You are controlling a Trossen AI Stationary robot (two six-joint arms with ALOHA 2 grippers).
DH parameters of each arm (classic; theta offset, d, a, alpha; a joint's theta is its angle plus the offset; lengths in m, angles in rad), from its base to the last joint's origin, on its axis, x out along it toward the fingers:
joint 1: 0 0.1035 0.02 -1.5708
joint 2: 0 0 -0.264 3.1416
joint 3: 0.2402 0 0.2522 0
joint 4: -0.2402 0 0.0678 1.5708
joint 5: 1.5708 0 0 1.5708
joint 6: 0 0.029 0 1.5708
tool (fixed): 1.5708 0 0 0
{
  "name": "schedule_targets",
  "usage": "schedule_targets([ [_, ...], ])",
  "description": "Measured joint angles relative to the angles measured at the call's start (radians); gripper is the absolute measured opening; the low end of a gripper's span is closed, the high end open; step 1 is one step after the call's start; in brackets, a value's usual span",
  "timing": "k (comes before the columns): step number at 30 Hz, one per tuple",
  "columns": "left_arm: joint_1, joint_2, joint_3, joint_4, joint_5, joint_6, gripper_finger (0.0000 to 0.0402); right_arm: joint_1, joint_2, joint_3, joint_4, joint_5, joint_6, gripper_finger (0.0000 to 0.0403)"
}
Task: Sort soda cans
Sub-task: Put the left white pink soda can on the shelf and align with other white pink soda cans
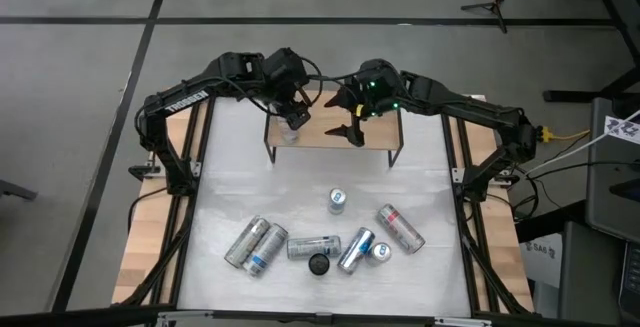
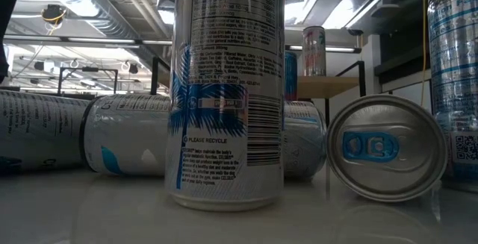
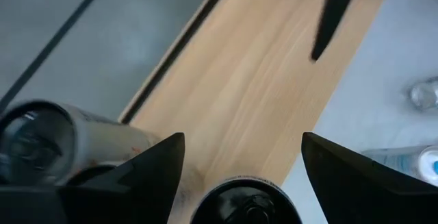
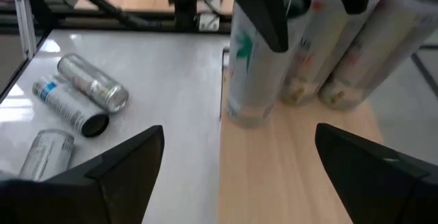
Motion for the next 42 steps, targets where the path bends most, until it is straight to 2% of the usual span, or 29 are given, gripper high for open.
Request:
schedule_targets([
  [6,0.0,-0.001,0.138,-0.029,-0.005,0.062,0.0284,0.0,0.0,0.0,0.08,0.0,0.008,0.0376],
  [12,0.0,-0.002,0.293,-0.127,-0.009,0.114,0.0284,0.002,0.0,0.0,0.22,-0.002,0.093,0.0376],
  [20,0.0,-0.098,0.266,-0.22,-0.075,0.112,0.0284,0.059,0.018,0.002,0.404,0.029,0.113,0.0376],
  [29,0.0,-0.157,0.266,-0.237,-0.087,0.086,0.0284,0.085,0.131,0.002,0.579,0.1,0.113,0.0376],
  [33,-0.001,-0.164,0.266,-0.248,-0.085,0.081,0.0284,0.085,0.172,0.001,0.594,0.153,0.113,0.0376],
  [42,-0.002,-0.164,0.265,-0.254,-0.084,0.079,0.0284,0.085,0.234,0.001,0.6,0.175,0.113,0.0376],
])
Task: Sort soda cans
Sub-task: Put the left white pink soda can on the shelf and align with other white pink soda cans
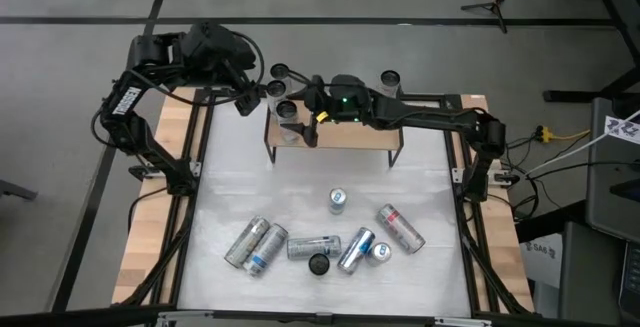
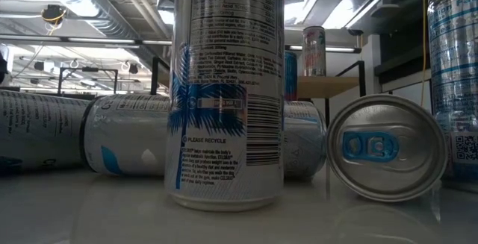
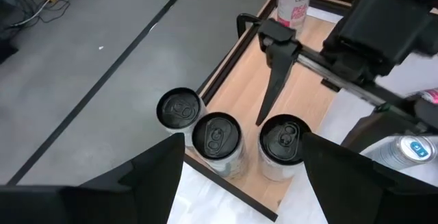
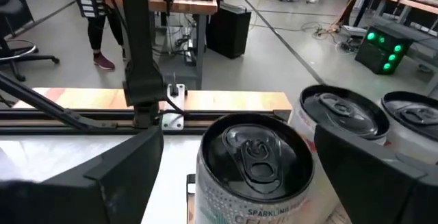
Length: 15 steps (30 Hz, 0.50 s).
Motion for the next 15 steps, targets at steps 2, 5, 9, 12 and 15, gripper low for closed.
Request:
schedule_targets([
  [2,0.0,0.0,0.0,0.0,0.001,0.0,0.0284,0.0,0.008,0.0,0.004,0.008,0.0,0.0376],
  [5,0.0,0.0,0.0,0.0,0.002,-0.001,0.0284,0.0,0.013,0.0,0.006,0.009,0.0,0.0376],
  [9,0.0,0.0,0.0,0.0,0.002,-0.002,0.0284,0.0,0.033,0.0,0.009,0.009,0.0,0.0376],
  [12,0.0,0.0,0.0,0.0,0.002,-0.002,0.0284,0.0,0.049,0.0,0.003,0.009,0.0,0.0376],
  [15,0.0,0.0,0.0,0.0,0.002,-0.001,0.0284,0.0,0.058,-0.001,0.006,0.009,0.003,0.0376],
])
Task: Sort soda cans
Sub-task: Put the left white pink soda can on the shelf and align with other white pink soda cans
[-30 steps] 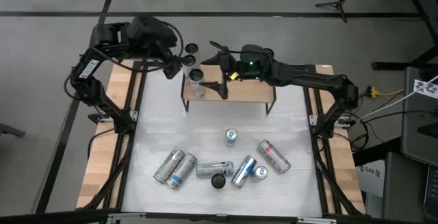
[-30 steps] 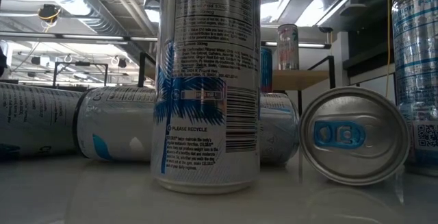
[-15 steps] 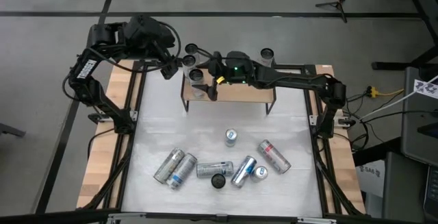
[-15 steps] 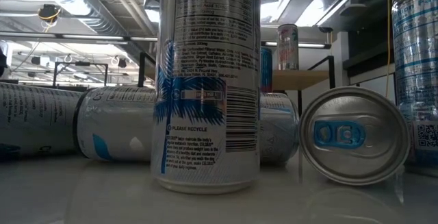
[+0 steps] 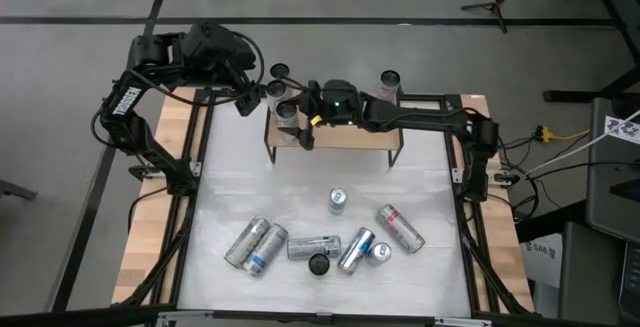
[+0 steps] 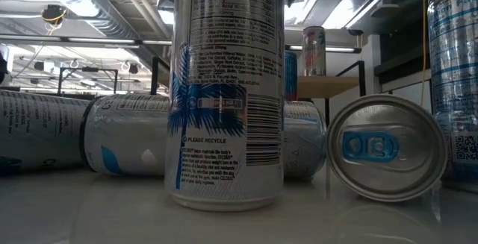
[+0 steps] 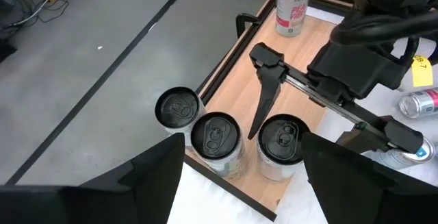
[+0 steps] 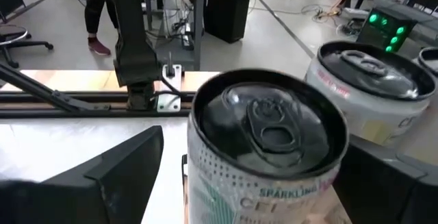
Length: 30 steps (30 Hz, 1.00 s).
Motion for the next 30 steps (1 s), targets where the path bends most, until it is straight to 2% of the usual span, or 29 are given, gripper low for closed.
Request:
schedule_targets([
  [8,0.0,0.0,0.0,0.0,0.0,0.0,0.0284,0.0,0.004,0.0,-0.006,0.0,0.001,0.0362],
  [20,0.0,0.0,0.0,0.0,0.0,0.0,0.0284,0.0,0.0,0.001,-0.022,-0.004,0.014,0.0246],
  [30,0.0,0.0,0.0,0.0,0.0,0.0,0.0284,0.0,-0.097,-0.001,-0.149,-0.011,0.022,0.0256],
])
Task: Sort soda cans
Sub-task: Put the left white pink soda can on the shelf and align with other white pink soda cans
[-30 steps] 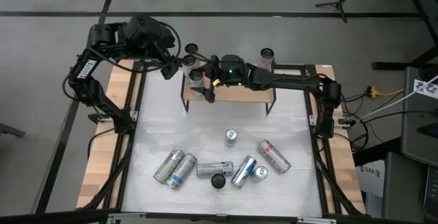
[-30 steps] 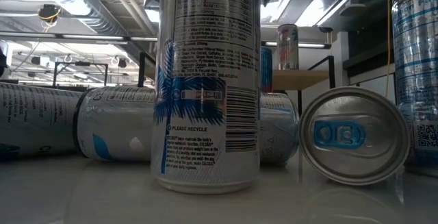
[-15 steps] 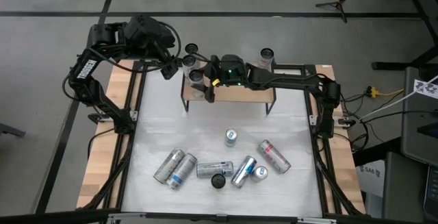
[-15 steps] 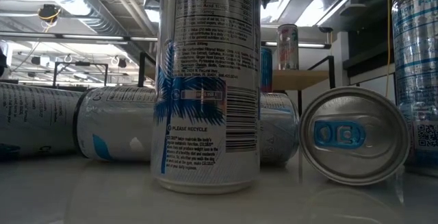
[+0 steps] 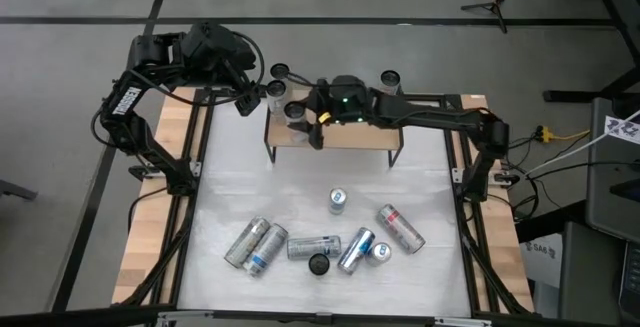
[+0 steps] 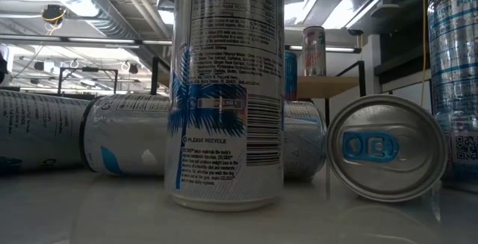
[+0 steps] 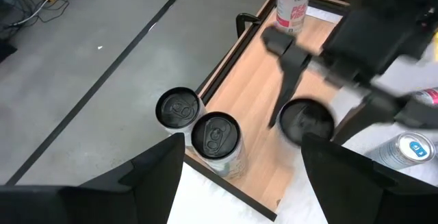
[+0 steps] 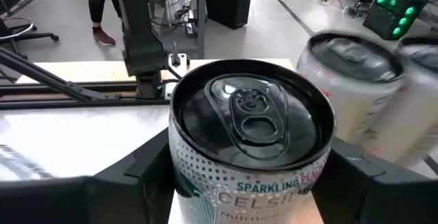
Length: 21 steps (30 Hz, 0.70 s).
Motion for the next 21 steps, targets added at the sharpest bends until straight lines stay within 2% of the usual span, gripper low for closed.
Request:
schedule_targets([
  [21,0.0,0.0,0.0,0.0,0.0,0.003,0.0284,-0.01,-0.444,-0.014,-0.396,-0.011,-0.007,0.0247],
])
